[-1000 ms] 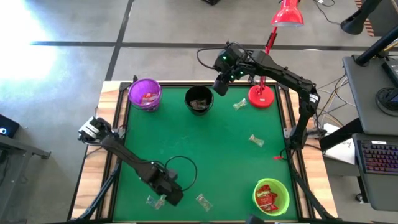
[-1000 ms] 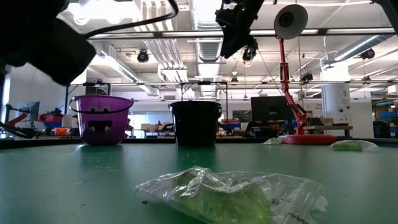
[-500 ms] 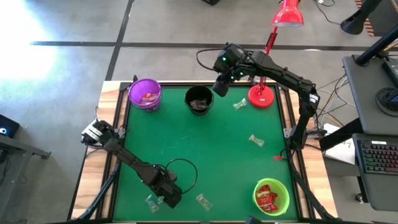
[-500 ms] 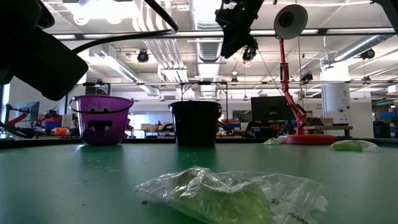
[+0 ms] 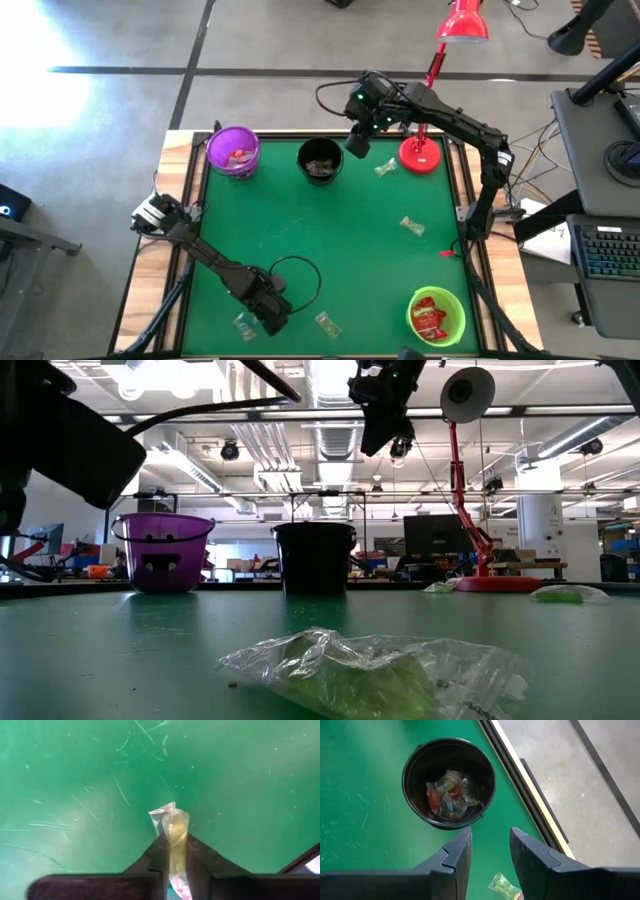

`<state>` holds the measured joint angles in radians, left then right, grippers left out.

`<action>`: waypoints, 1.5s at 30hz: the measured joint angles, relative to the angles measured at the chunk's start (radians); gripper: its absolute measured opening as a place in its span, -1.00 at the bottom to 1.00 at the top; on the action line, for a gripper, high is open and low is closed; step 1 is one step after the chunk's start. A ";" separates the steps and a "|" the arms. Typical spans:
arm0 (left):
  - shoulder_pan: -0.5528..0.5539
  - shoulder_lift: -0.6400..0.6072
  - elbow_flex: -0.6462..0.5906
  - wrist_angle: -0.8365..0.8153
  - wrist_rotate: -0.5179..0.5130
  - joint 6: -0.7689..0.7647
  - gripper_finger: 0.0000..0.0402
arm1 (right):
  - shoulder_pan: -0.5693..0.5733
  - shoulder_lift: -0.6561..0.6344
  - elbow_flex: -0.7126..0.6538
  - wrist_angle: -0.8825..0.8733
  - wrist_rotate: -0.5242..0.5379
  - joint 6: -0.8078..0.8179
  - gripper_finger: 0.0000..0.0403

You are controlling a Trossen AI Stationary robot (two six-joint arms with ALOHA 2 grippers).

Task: Sort candy
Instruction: Put the green gummy into the black bucket

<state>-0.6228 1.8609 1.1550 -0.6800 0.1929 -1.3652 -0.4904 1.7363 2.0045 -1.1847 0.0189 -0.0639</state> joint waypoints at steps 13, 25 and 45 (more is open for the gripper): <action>0.029 -0.057 0.045 -0.140 -0.030 0.126 -0.99 | 0.000 0.000 0.000 -0.053 0.008 -0.013 -0.40; 0.183 -0.188 0.045 -0.258 -0.175 0.291 -1.00 | 0.000 -0.015 0.000 -0.125 0.010 -0.015 -0.38; 0.756 -0.399 0.045 -0.207 -0.343 0.952 -1.00 | -0.001 -0.023 0.000 -0.123 0.009 0.044 -0.37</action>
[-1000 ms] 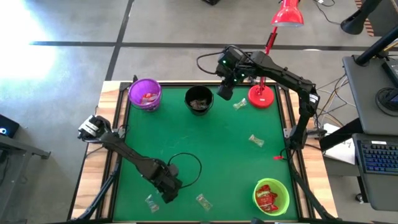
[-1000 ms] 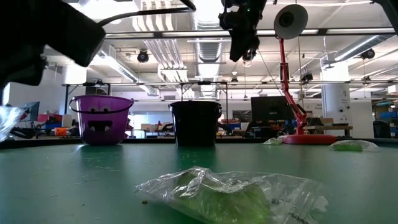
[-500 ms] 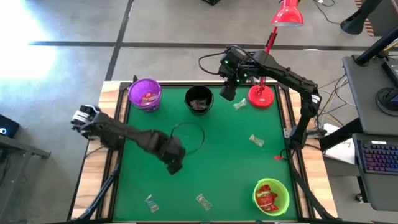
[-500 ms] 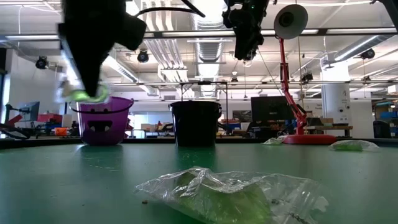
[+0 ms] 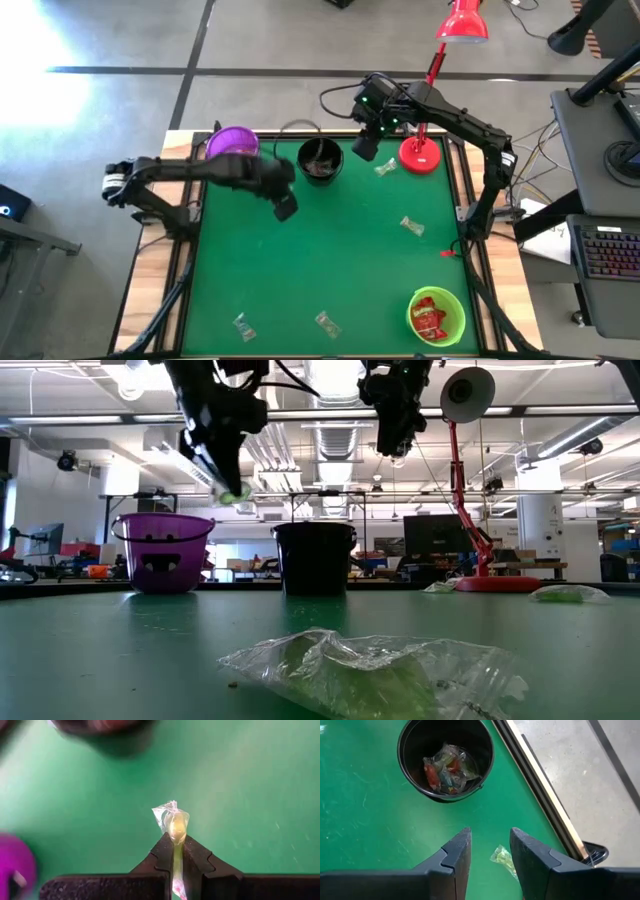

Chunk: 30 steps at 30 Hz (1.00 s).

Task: Sort candy
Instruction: Put the green gummy into the black bucket

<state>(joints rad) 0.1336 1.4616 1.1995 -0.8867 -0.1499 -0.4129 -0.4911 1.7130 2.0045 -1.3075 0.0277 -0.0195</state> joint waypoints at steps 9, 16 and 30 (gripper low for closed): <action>0.268 -0.012 0.005 0.227 0.144 0.268 -1.00 | 0.000 -0.003 0.000 0.000 0.000 0.090 -0.38; 0.387 0.041 0.067 0.331 0.276 0.391 -1.00 | 0.000 -0.003 0.000 0.004 0.000 0.170 -0.39; 0.438 0.261 0.259 0.267 0.372 0.614 -1.00 | 0.000 -0.003 0.000 0.004 0.000 0.291 -0.38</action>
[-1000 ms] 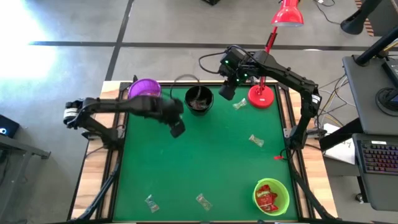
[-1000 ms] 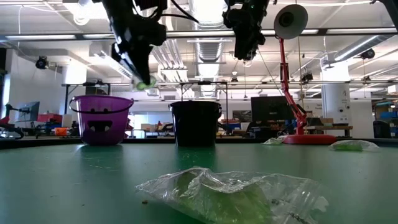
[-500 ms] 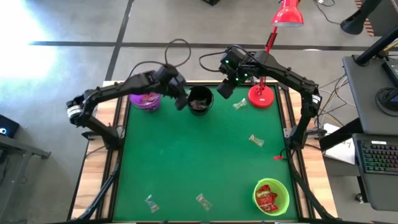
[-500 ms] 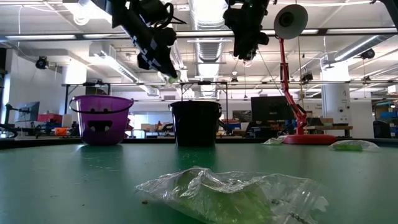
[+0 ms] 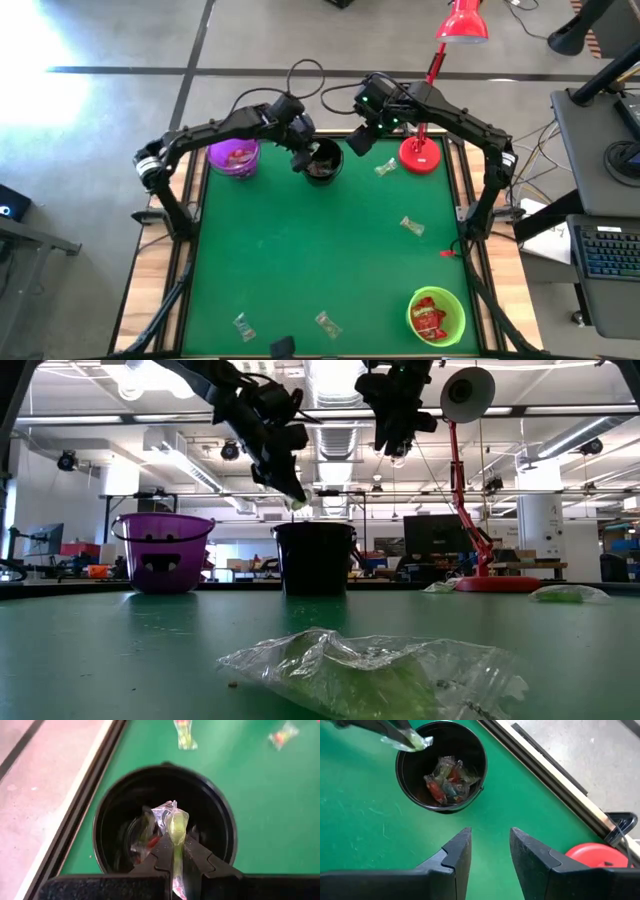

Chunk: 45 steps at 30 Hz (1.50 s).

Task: Sort candy
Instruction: Put the green gummy into the black bucket, then put the bottom green gummy into the black bucket

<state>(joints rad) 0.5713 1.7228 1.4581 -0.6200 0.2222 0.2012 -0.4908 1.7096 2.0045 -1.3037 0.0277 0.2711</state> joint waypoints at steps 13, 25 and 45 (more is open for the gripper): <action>0.034 0.061 0.052 -0.139 -0.002 0.141 -0.99 | 0.002 0.000 0.000 0.000 0.000 0.034 -0.35; 0.035 0.062 0.053 -0.128 0.025 0.157 -0.66 | 0.002 0.000 0.000 0.000 0.000 0.037 -0.34; 0.024 -0.057 0.140 -0.336 0.031 0.157 -0.49 | 0.225 0.000 -0.015 -0.034 -0.027 0.113 -0.35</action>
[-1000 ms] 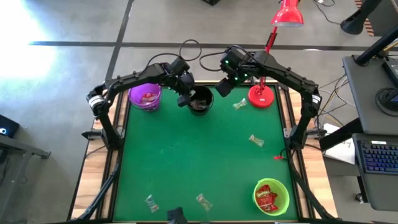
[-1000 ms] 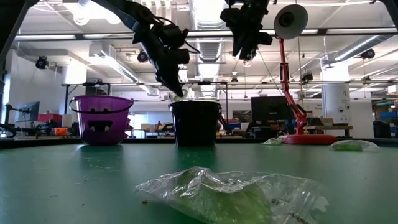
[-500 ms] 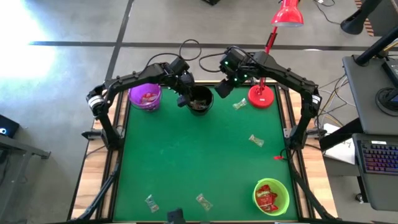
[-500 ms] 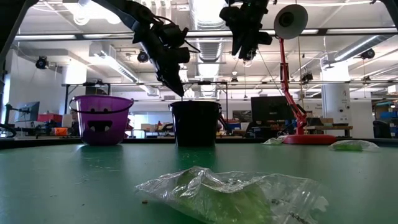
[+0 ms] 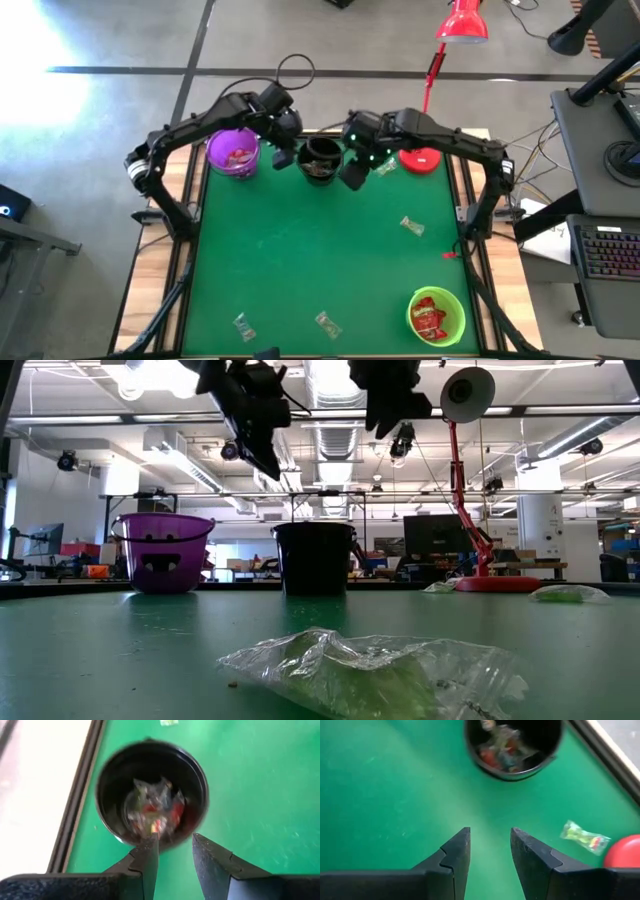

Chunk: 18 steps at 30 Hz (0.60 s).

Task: Sort candy
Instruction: Put the bottom green gummy into the black bucket

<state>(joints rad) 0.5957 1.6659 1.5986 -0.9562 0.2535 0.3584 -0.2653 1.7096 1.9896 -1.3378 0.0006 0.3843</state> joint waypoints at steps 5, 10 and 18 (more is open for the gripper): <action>-0.001 -0.033 0.000 -0.113 0.000 -0.002 -0.49 | 0.086 0.000 -0.028 0.004 0.000 0.002 -0.37; -0.005 -0.073 0.000 -0.193 0.001 -0.007 -0.49 | 0.148 0.000 -0.077 0.007 0.000 0.001 -0.36; -0.006 -0.141 -0.001 -0.272 0.000 -0.083 -0.49 | 0.185 0.005 -0.161 0.025 0.000 -0.001 -0.34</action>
<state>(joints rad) 0.5900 1.5247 1.5974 -1.2284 0.2531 0.2758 -0.0802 1.7149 1.8289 -1.3131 0.0007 0.3829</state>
